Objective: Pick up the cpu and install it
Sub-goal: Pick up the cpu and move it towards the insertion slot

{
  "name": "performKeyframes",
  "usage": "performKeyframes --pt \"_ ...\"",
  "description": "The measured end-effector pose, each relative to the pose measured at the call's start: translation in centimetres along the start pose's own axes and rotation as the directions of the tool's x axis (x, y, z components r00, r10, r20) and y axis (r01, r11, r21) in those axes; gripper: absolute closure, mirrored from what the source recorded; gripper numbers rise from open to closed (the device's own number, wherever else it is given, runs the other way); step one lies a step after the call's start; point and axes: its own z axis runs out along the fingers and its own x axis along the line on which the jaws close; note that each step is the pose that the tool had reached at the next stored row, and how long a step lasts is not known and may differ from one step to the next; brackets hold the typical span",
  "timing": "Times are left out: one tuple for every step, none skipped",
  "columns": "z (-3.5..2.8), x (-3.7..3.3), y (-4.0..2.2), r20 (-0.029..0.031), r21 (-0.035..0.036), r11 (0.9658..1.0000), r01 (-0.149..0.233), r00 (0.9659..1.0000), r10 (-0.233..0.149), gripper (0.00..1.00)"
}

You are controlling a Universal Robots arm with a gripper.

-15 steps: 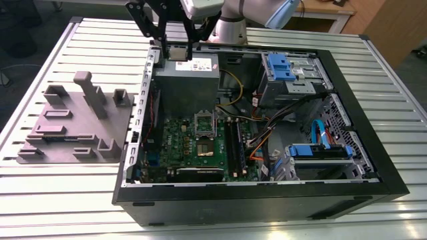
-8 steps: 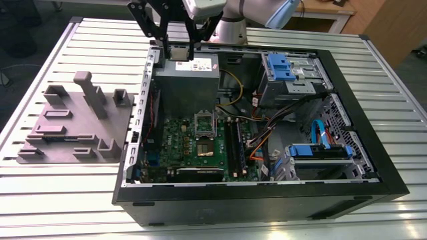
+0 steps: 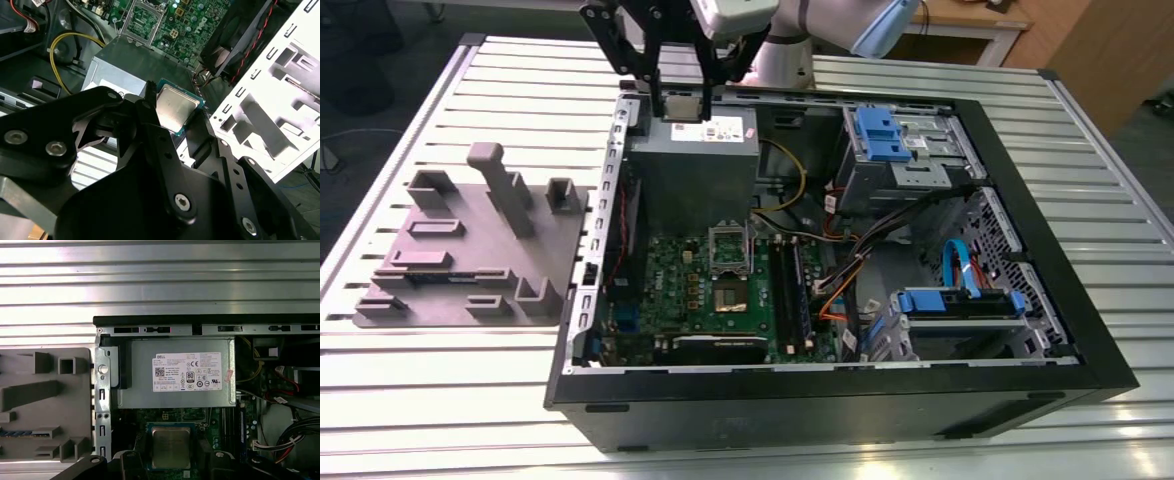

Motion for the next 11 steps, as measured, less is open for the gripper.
performKeyframes --pt "0.0 -0.04 0.0 0.0 0.0001 1.0 0.0 1.0 0.0 0.53" --pt "0.0 -0.08 0.0 0.0 0.0 1.0 0.0 1.0 0.0 0.53" --pt "0.0 -0.12 0.0 0.0 0.0 1.0 0.0 1.0 0.0 0.53" --pt "0.0 -0.16 0.0 0.0 0.0 1.0 0.0 1.0 0.0 0.53" --pt "0.0 -0.21 0.01 0.0 0.0 1.0 0.0 1.0 0.0 0.53" --pt "0.0 -0.25 0.01 0.0 0.0 1.0 0.0 1.0 0.0 0.53" --pt "0.0 -0.29 0.01 0.0 0.0 1.0 0.0 1.0 0.0 0.53" --pt "0.0 -0.33 0.01 0.0 0.0 1.0 0.0 1.0 0.0 0.53" --pt "0.0 -0.37 0.01 0.0 0.0 1.0 0.0 1.0 0.0 0.53" --pt "0.0 -0.41 0.01 0.0 0.0 1.0 0.0 1.0 0.0 0.53" --pt "0.0 -0.46 0.02 0.0 0.0 1.0 0.0 1.0 0.0 0.53"
